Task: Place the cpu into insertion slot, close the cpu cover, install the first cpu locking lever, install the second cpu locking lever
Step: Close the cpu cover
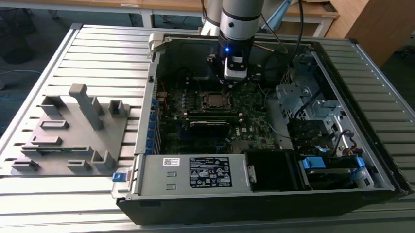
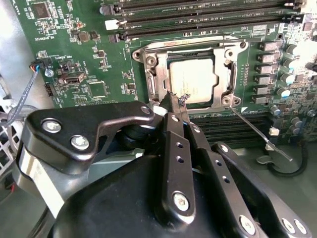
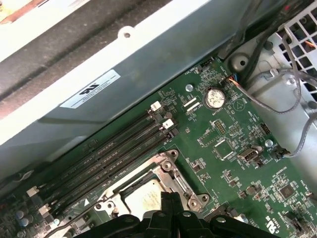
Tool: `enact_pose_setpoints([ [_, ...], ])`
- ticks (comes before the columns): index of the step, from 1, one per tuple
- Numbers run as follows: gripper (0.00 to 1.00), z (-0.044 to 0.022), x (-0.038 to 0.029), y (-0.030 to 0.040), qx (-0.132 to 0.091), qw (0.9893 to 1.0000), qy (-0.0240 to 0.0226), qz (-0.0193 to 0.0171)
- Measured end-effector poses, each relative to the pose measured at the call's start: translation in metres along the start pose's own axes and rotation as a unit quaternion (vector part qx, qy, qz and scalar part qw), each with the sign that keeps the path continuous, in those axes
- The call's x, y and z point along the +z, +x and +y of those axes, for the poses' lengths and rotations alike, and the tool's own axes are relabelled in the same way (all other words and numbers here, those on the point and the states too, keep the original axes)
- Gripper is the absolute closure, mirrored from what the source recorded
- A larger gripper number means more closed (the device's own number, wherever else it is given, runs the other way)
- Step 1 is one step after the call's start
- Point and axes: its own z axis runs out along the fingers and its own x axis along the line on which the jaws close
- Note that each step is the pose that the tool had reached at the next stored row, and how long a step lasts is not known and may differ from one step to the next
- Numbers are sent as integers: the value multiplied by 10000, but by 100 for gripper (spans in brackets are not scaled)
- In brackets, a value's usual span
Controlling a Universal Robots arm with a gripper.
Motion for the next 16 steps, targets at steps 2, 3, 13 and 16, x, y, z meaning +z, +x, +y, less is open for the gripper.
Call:
enact_pose_setpoints([
  [2,90,0,0,0,-4,10000,0,0],
  [3,90,0,0,0,-13,10000,0,0],
  [13,90,0,0,0,-18,10000,0,1],
  [16,90,-1,2,0,-41,10000,0,1],
])
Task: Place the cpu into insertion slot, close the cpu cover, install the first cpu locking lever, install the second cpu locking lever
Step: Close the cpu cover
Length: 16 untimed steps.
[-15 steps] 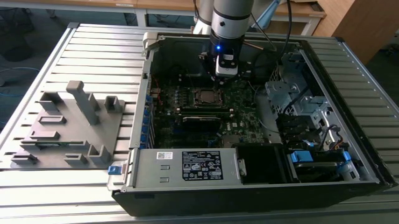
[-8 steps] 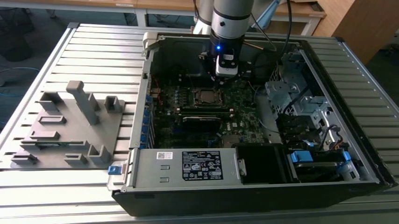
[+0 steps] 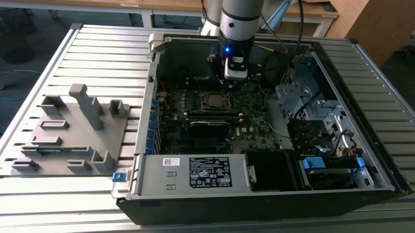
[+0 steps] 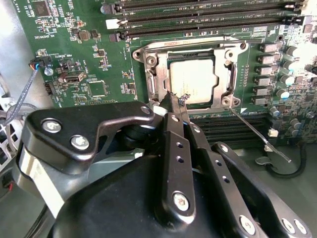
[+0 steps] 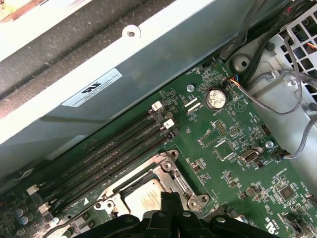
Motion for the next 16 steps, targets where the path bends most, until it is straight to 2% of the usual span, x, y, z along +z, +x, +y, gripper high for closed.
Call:
enact_pose_setpoints([
  [6,90,0,9,0,-182,9998,1,3],
  [11,90,0,16,0,-409,9992,2,7],
  [16,90,0,16,1,-416,9991,2,6],
])
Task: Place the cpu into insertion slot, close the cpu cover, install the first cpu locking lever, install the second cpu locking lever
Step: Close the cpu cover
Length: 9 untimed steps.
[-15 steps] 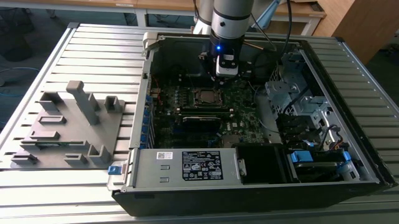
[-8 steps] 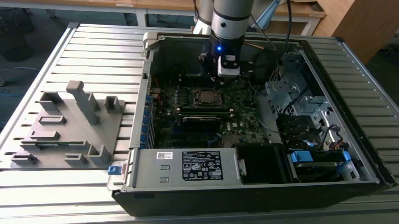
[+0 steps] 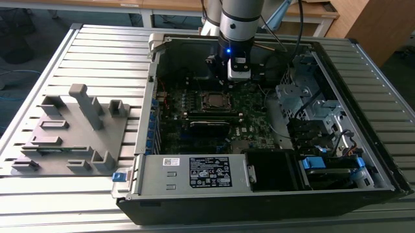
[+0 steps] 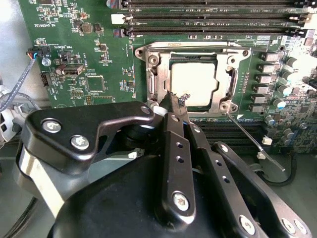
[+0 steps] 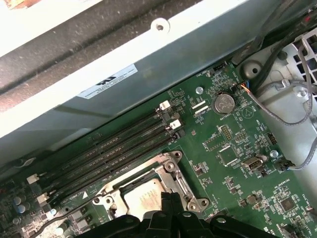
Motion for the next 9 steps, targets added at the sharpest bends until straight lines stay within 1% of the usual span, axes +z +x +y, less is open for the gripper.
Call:
enact_pose_setpoints([
  [2,90,0,0,0,-3,10000,0,0],
  [4,90,0,0,0,-59,10000,0,1],
  [7,90,0,5,0,-272,9996,-1,6],
  [9,90,0,9,0,-451,9990,-2,10],
])
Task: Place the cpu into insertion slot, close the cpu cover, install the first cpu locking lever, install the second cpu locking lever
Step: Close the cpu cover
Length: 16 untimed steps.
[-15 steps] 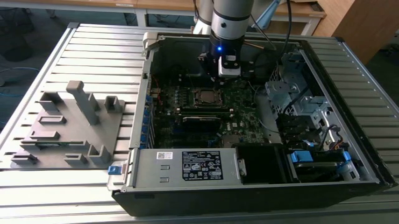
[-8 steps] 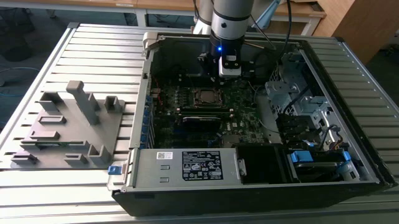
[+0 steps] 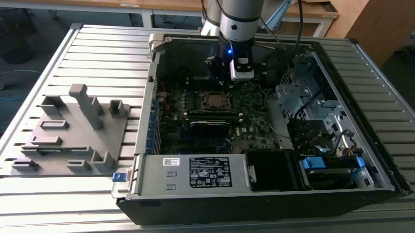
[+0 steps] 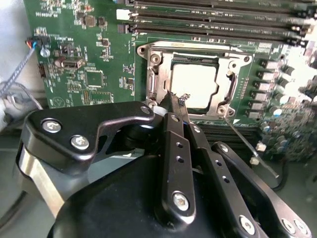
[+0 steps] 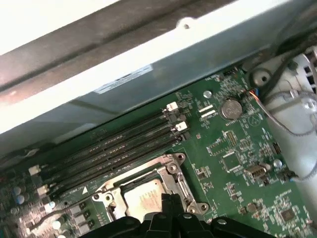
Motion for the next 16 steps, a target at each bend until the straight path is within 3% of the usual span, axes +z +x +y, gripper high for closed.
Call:
enact_pose_setpoints([
  [5,90,0,7,0,-446,9990,-1,10],
  [11,90,0,14,0,-948,9955,-2,20],
  [16,90,0,20,0,-1172,9931,-4,25],
])
